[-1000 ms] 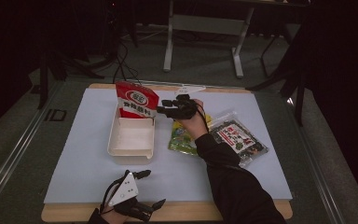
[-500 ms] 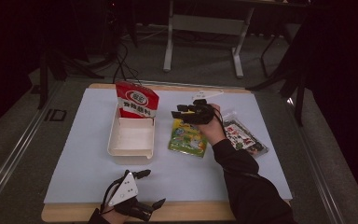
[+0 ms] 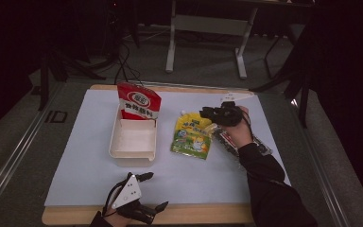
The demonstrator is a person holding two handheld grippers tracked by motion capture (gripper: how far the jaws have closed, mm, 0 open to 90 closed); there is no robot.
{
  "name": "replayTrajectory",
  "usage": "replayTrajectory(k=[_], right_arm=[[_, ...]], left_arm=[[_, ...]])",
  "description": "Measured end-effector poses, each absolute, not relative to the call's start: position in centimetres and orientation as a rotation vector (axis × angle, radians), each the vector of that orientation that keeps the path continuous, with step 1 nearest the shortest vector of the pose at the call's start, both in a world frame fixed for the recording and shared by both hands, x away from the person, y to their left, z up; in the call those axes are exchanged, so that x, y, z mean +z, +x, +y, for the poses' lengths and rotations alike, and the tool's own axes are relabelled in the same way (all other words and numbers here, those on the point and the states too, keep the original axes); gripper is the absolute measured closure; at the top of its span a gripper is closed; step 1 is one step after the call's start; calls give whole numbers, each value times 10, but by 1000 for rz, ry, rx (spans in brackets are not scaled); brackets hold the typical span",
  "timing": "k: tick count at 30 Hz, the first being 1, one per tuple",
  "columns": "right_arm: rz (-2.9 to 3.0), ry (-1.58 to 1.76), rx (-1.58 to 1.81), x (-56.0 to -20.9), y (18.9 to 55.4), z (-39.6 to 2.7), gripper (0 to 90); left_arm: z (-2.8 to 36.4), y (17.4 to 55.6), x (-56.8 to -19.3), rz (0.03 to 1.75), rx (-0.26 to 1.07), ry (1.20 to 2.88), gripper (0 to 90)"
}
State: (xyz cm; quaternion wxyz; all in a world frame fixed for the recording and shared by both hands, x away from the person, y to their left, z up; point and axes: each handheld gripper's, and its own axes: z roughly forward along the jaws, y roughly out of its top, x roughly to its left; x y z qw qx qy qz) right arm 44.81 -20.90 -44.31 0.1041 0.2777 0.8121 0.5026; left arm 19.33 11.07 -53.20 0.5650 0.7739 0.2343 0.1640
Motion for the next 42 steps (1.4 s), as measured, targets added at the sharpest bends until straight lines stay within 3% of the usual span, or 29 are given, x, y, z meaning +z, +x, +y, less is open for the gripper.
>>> replayTrajectory(k=[11, 24, 42], right_arm=[[2350, 964, 1349, -458, 459, -279, 895], [2215, 1227, 1241, -489, 475, -362, 900], [2270, 1378, 1058, -533, 474, -401, 900]], left_arm=[[110, 194, -533, 549, 384, 1826, 21], [109, 196, -535, 561, 373, 1835, 21], [106, 197, -536, 558, 367, 1839, 21]])
